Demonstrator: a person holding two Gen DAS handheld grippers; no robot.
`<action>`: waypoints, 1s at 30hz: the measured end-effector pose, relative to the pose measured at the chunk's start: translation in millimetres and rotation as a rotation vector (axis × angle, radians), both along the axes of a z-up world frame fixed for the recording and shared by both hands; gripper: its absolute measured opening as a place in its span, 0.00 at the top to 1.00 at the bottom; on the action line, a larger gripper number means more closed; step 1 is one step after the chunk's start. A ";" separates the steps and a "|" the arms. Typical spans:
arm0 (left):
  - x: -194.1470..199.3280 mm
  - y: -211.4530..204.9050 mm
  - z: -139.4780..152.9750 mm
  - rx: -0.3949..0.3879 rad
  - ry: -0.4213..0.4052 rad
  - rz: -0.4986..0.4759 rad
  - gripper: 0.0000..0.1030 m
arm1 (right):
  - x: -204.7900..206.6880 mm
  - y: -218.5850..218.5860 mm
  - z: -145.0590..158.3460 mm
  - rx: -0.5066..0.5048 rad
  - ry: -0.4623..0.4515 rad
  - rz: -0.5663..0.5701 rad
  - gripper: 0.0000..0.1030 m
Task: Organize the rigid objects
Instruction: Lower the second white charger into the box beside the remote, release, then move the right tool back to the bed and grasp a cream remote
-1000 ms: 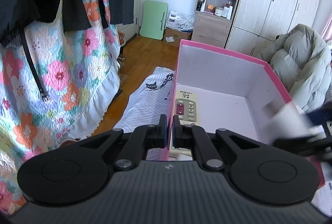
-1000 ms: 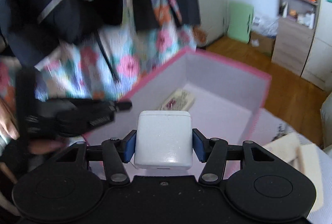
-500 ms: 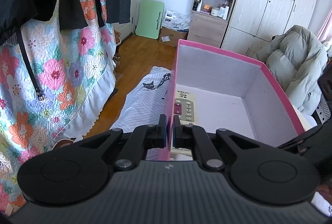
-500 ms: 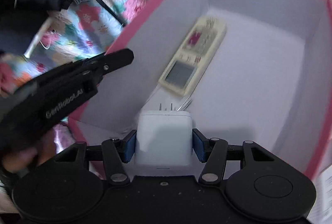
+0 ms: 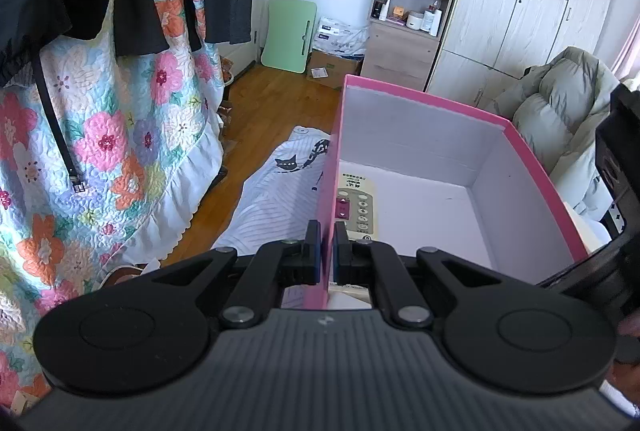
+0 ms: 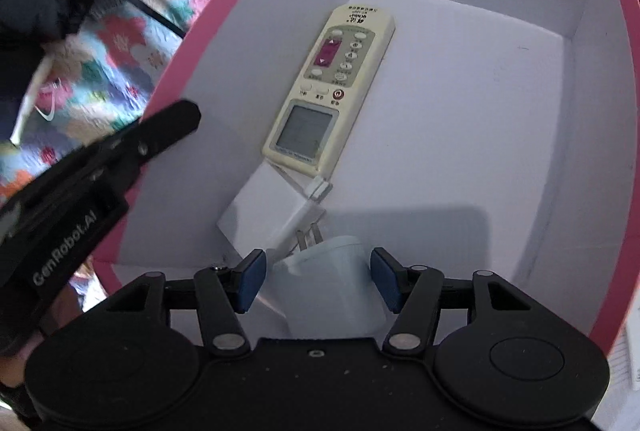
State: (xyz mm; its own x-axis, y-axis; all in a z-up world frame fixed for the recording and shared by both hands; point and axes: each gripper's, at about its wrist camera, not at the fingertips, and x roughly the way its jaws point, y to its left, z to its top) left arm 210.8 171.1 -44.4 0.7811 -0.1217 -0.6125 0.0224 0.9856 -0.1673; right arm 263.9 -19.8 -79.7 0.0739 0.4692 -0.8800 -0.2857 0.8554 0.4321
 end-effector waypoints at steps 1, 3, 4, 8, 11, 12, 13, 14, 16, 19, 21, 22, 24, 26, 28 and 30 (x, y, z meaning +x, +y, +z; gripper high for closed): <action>-0.4 -0.4 0.0 0.002 0.000 0.000 0.96 | 0.1 -3.6 0.2 0.018 0.008 -0.019 0.38; -0.4 -1.7 0.6 0.007 0.001 -0.001 0.96 | -1.4 -10.9 3.0 0.060 0.003 -0.050 0.38; 0.5 -1.9 0.7 0.011 0.003 0.000 0.96 | -5.5 -14.2 9.2 0.075 -0.037 -0.050 0.38; 3.8 -2.5 1.3 0.019 0.006 0.005 0.96 | -34.7 -32.4 50.4 0.093 -0.267 -0.045 0.37; 4.3 -4.5 1.0 0.030 0.004 0.015 0.96 | -59.7 -59.6 75.9 0.193 -0.430 -0.024 0.37; 5.1 -5.1 0.5 0.028 0.006 0.023 0.96 | -69.6 -70.7 81.1 0.229 -0.488 -0.004 0.37; 5.7 -5.6 0.3 0.029 0.008 0.029 0.96 | -78.1 -81.6 83.4 0.242 -0.522 -0.013 0.37; 5.7 -6.1 0.5 0.036 0.008 0.030 0.96 | -84.6 -92.0 82.9 0.243 -0.543 -0.035 0.36; 4.4 -7.8 0.6 0.045 0.004 0.035 0.96 | -95.0 -114.2 78.4 0.214 -0.575 -0.075 0.36; 3.8 -8.9 0.3 0.060 -0.002 0.041 0.96 | -101.0 -146.5 63.8 0.112 -0.581 -0.154 0.36; 4.4 -11.7 -0.1 0.083 -0.007 0.039 0.96 | -97.7 -168.1 51.7 0.016 -0.579 -0.211 0.36; 5.3 -13.3 -0.5 0.098 -0.008 0.037 0.95 | -95.2 -176.7 47.3 -0.028 -0.580 -0.227 0.36; 7.0 -14.9 0.3 0.110 -0.004 0.037 0.95 | -88.2 -195.2 40.5 -0.109 -0.577 -0.261 0.36; 7.9 -16.5 1.0 0.114 0.000 0.041 0.95 | -77.6 -212.4 34.7 -0.160 -0.579 -0.288 0.36; 9.2 -17.1 1.3 0.118 0.002 0.048 0.95 | -65.8 -226.5 33.4 -0.216 -0.593 -0.289 0.36; 10.8 -18.7 2.2 0.124 0.006 0.052 0.95 | -48.8 -236.5 29.0 -0.267 -0.592 -0.273 0.36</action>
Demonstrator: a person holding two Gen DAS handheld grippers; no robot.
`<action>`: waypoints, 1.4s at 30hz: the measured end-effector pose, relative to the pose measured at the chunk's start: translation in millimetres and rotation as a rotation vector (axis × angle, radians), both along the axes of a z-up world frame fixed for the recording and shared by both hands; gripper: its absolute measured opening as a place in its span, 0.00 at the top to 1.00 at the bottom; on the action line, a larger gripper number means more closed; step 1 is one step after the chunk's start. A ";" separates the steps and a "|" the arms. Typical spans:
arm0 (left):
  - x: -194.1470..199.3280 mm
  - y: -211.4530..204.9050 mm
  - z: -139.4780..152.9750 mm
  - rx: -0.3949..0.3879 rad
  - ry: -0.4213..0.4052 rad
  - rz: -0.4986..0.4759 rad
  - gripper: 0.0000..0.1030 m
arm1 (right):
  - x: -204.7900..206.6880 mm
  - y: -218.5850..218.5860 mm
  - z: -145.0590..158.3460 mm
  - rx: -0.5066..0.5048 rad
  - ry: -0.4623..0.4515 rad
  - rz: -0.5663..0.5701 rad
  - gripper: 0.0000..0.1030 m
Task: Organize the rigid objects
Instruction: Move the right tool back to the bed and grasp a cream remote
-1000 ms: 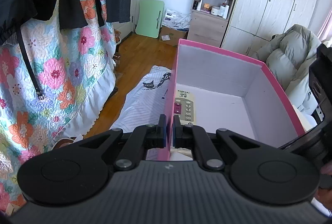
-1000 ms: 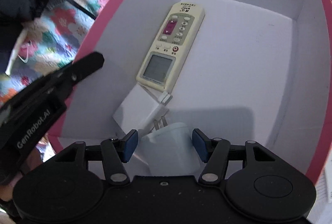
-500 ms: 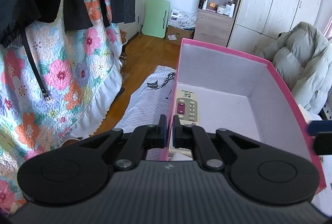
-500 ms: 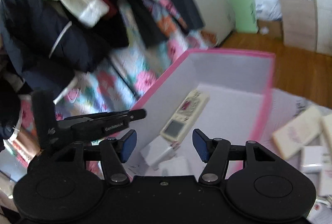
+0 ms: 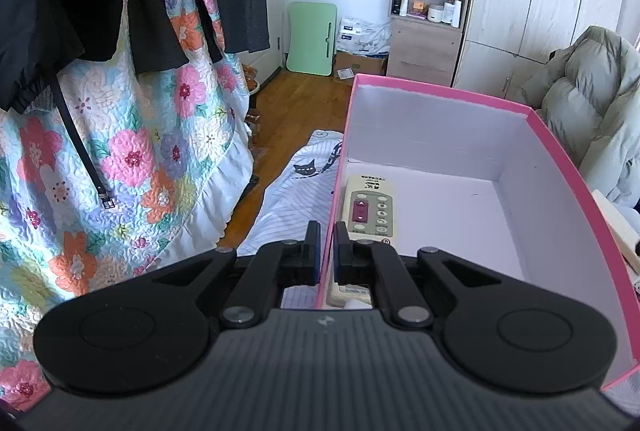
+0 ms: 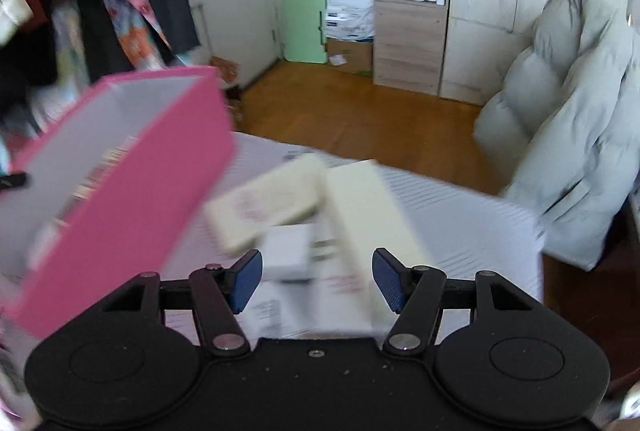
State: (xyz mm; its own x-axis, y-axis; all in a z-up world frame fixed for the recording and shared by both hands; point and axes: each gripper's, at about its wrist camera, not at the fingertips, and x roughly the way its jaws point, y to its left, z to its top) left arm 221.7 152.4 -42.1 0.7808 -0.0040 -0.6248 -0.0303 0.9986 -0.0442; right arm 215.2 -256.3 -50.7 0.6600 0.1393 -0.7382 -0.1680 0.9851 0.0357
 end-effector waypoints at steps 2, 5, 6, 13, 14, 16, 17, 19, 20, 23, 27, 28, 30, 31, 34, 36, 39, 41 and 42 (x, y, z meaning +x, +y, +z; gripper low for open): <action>1.7 -1.6 0.4 0.004 0.001 0.002 0.95 | 18.7 -4.9 -4.2 -0.026 0.013 0.020 0.35; 3.1 -0.9 0.4 -0.004 -0.002 -0.001 0.95 | 43.4 -4.4 -8.9 -0.024 0.042 0.067 0.34; 3.8 1.2 0.4 -0.019 -0.005 -0.004 0.95 | 48.9 0.1 -9.9 -0.034 0.055 0.085 0.34; 9.7 -2.8 2.8 -0.001 -0.040 -0.013 0.96 | 82.7 2.3 -25.2 -0.054 0.132 0.133 0.30; 10.8 -4.8 3.7 0.012 -0.044 -0.013 0.96 | 86.9 1.9 -28.1 -0.054 0.143 0.138 0.30; 12.5 -10.2 5.4 0.040 -0.059 -0.013 0.96 | 89.8 1.0 -31.6 -0.057 0.143 0.136 0.31; 13.2 -11.8 6.4 0.048 -0.064 -0.013 0.96 | 89.2 0.6 -31.0 -0.046 0.141 0.143 0.37; 13.2 -14.2 7.0 0.060 -0.065 -0.010 0.96 | 82.1 1.1 -25.5 -0.041 0.107 0.138 0.42; 12.0 -14.7 7.3 0.060 -0.065 -0.008 0.96 | 76.5 1.8 -21.8 -0.046 0.086 0.132 0.42; 11.8 -11.9 8.0 0.047 -0.059 -0.001 0.96 | 61.6 3.4 -11.7 -0.061 0.030 0.117 0.42; 12.4 -11.4 9.2 0.038 -0.053 0.011 0.95 | 44.0 1.5 5.5 -0.047 -0.034 0.088 0.42; 12.5 -10.8 8.9 0.034 -0.053 0.014 0.95 | 38.4 1.5 10.5 -0.045 -0.051 0.083 0.42; 13.2 -9.1 8.4 0.032 -0.052 0.019 0.95 | 28.0 2.1 20.9 -0.041 -0.084 0.076 0.42; 12.6 -9.1 8.1 0.034 -0.047 0.021 0.95 | 22.4 2.9 26.2 -0.039 -0.099 0.073 0.42; 7.5 -12.0 8.0 0.066 -0.042 0.010 0.95 | 6.9 6.6 41.1 -0.036 -0.144 0.065 0.43; 6.5 -10.9 7.8 0.064 -0.042 0.010 0.95 | -1.1 10.0 50.1 -0.029 -0.170 0.071 0.43; 5.8 -6.7 7.7 0.037 -0.037 0.013 0.95 | -11.0 16.5 63.3 -0.011 -0.212 0.085 0.45; 4.8 -8.8 7.7 0.059 -0.029 0.004 0.95 | -11.0 24.0 71.9 -0.007 -0.234 0.100 0.47; 4.8 -8.2 7.9 0.051 -0.029 0.007 0.95 | -9.4 29.0 77.9 0.000 -0.245 0.115 0.48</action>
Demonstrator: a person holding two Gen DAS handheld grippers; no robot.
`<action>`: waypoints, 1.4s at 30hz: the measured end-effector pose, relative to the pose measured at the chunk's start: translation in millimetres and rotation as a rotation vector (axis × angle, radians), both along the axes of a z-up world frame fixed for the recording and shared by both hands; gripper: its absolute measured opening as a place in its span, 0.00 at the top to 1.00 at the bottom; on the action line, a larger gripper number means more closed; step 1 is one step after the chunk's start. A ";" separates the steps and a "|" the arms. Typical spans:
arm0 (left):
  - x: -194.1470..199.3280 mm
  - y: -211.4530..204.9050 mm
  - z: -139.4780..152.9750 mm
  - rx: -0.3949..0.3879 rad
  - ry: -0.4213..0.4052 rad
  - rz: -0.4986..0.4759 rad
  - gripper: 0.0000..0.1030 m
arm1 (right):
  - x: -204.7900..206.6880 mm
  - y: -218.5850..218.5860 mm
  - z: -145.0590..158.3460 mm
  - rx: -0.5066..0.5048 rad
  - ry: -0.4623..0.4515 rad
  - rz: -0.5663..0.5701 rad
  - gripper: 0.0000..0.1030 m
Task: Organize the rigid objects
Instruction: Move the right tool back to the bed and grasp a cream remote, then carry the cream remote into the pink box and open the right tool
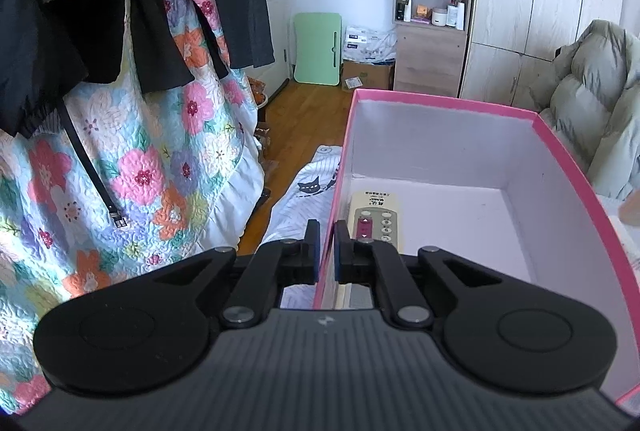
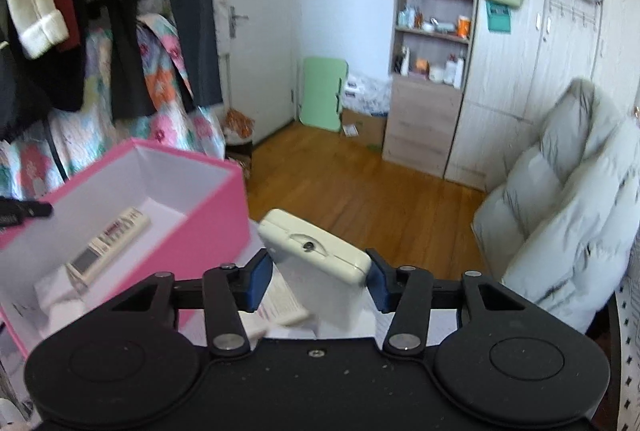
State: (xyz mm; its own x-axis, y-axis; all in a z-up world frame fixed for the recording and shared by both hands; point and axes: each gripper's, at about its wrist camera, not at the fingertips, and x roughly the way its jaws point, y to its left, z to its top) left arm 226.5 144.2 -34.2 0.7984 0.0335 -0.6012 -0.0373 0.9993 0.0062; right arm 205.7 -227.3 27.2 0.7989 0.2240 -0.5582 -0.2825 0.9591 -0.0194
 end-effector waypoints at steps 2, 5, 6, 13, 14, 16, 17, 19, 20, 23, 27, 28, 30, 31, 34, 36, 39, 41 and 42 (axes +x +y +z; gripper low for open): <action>-0.7 2.7 -0.7 -0.025 -0.006 0.005 0.95 | 3.4 9.5 12.2 0.018 -0.016 0.036 0.56; -2.2 4.8 -2.2 -0.040 -0.015 0.000 0.95 | 8.1 26.9 25.4 0.027 -0.031 0.094 0.82; -2.2 6.3 -2.3 -0.050 -0.016 -0.002 0.95 | 8.0 33.8 26.5 0.026 -0.026 0.117 0.82; -2.1 15.1 -2.3 -0.109 -0.007 -0.015 0.96 | 4.6 72.6 36.2 0.043 -0.073 0.192 0.82; -2.2 16.2 -2.6 -0.114 -0.006 -0.016 0.96 | 5.3 77.3 41.8 0.052 -0.088 0.206 0.82; -1.7 17.1 -2.7 -0.118 -0.005 -0.016 0.96 | 5.0 89.9 53.4 0.070 -0.121 0.251 0.82; -0.8 17.5 -2.8 -0.119 -0.005 -0.017 0.96 | 6.0 97.9 57.9 0.076 -0.135 0.283 0.82; -0.6 17.6 -3.3 -0.118 -0.005 -0.020 0.96 | 10.7 114.9 60.1 0.080 -0.144 0.334 0.82; -0.4 17.8 -3.8 -0.121 -0.005 -0.021 0.96 | 13.6 124.4 58.1 0.069 -0.135 0.353 0.82; 0.1 20.0 -4.3 -0.136 -0.005 -0.024 0.96 | 32.4 159.5 34.5 -0.012 -0.076 0.397 0.82; 1.1 23.2 -5.2 -0.149 -0.003 -0.033 0.96 | 56.5 203.3 -11.7 -0.253 -0.023 0.424 0.82; 1.4 23.9 -5.5 -0.153 -0.002 -0.036 0.96 | 62.3 211.7 -21.2 -0.309 -0.012 0.416 0.83; 1.1 24.4 -5.6 -0.158 -0.003 -0.039 0.97 | 72.9 227.9 -37.5 -0.443 -0.024 0.390 0.83; 1.3 24.5 -5.6 -0.159 -0.003 -0.040 0.97 | 76.0 234.3 -43.5 -0.507 -0.045 0.386 0.82; 2.0 26.2 -6.3 -0.160 -0.003 -0.045 0.97 | 85.2 252.6 -58.2 -0.635 -0.090 0.412 0.83; 2.6 27.5 -6.7 -0.163 -0.003 -0.048 0.97 | 90.1 264.6 -65.9 -0.702 -0.107 0.440 0.82; 2.3 27.9 -7.2 -0.168 -0.002 -0.052 0.97 | 94.4 280.1 -74.8 -0.748 -0.091 0.480 0.83; 3.1 29.4 -7.4 -0.170 -0.001 -0.055 0.97 | 90.8 282.6 -76.3 -0.748 -0.071 0.503 0.83; 2.8 29.5 -7.4 -0.170 -0.001 -0.057 0.97 | 89.6 283.8 -76.3 -0.740 -0.062 0.502 0.83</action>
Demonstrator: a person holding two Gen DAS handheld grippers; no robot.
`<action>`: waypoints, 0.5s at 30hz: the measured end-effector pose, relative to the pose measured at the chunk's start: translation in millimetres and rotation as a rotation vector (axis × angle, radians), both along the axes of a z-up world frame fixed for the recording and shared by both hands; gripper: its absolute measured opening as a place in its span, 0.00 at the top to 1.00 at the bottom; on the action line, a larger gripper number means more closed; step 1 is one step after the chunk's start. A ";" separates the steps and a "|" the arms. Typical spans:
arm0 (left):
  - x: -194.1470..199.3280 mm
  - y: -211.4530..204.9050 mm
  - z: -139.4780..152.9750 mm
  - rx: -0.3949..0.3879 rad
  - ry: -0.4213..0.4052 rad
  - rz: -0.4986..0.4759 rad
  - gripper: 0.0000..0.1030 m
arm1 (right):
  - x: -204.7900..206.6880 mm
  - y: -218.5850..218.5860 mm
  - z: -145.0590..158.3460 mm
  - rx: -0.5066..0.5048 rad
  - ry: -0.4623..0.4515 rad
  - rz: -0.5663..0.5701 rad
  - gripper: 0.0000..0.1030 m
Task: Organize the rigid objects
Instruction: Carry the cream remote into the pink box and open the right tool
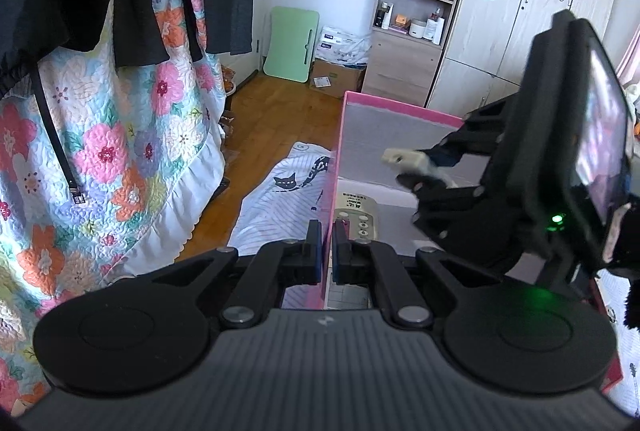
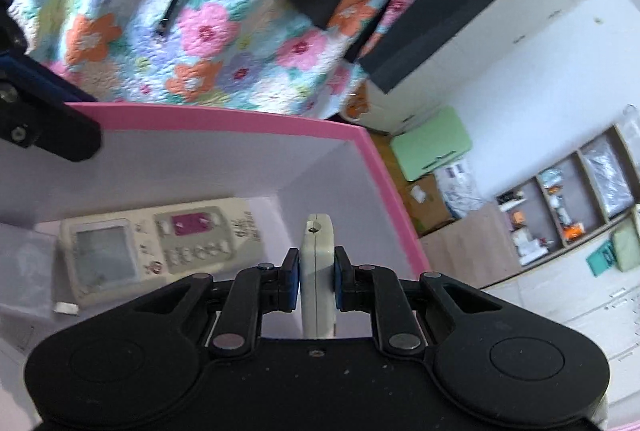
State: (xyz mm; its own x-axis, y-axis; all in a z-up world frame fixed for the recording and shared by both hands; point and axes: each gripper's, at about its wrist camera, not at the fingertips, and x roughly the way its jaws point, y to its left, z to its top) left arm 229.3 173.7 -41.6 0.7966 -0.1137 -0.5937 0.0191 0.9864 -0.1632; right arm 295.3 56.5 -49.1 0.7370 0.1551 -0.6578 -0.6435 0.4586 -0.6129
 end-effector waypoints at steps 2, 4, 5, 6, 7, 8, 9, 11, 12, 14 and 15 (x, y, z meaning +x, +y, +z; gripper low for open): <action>-0.1 0.3 -0.2 0.000 0.000 -0.002 0.97 | 3.6 0.2 1.6 0.035 0.046 -0.021 0.77; -0.2 0.5 -0.1 0.002 -0.001 -0.005 0.97 | 6.7 -3.9 3.3 0.084 0.124 -0.049 0.62; -0.2 0.3 -0.1 0.003 -0.001 -0.006 0.97 | 9.0 -5.7 3.5 0.113 0.160 -0.058 0.52; -0.4 -0.1 -0.2 0.004 -0.001 -0.007 0.97 | 8.3 -11.4 6.6 0.158 0.191 -0.060 0.48; -0.3 -0.2 -0.2 0.005 -0.001 -0.008 0.97 | 7.0 -16.7 11.2 0.201 0.208 -0.064 0.44; -0.5 -0.6 -0.1 0.005 -0.001 -0.008 0.97 | 5.6 -21.9 15.5 0.239 0.220 -0.075 0.42; -0.5 -0.7 0.1 0.007 -0.001 -0.008 0.97 | 2.7 -29.8 22.2 0.285 0.233 -0.089 0.42; -0.7 -2.2 0.5 0.011 -0.001 -0.008 0.97 | -3.0 -46.2 34.9 0.375 0.253 -0.112 0.39; -0.8 -2.4 0.6 0.014 0.000 -0.009 0.97 | -7.3 -57.5 42.0 0.429 0.264 -0.128 0.38; -0.5 -3.1 1.0 0.017 0.001 -0.008 0.97 | -17.7 -80.1 54.6 0.527 0.270 -0.165 0.37; -0.2 -3.9 1.3 0.020 0.002 -0.007 0.97 | -20.9 -88.7 59.4 0.571 0.268 -0.181 0.37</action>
State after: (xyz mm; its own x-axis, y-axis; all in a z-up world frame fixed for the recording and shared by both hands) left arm 229.1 169.8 -40.3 0.7948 -0.1076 -0.5973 0.0261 0.9893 -0.1435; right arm 274.4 -32.2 10.3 0.6066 0.4230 -0.6732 -0.6220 0.7798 -0.0705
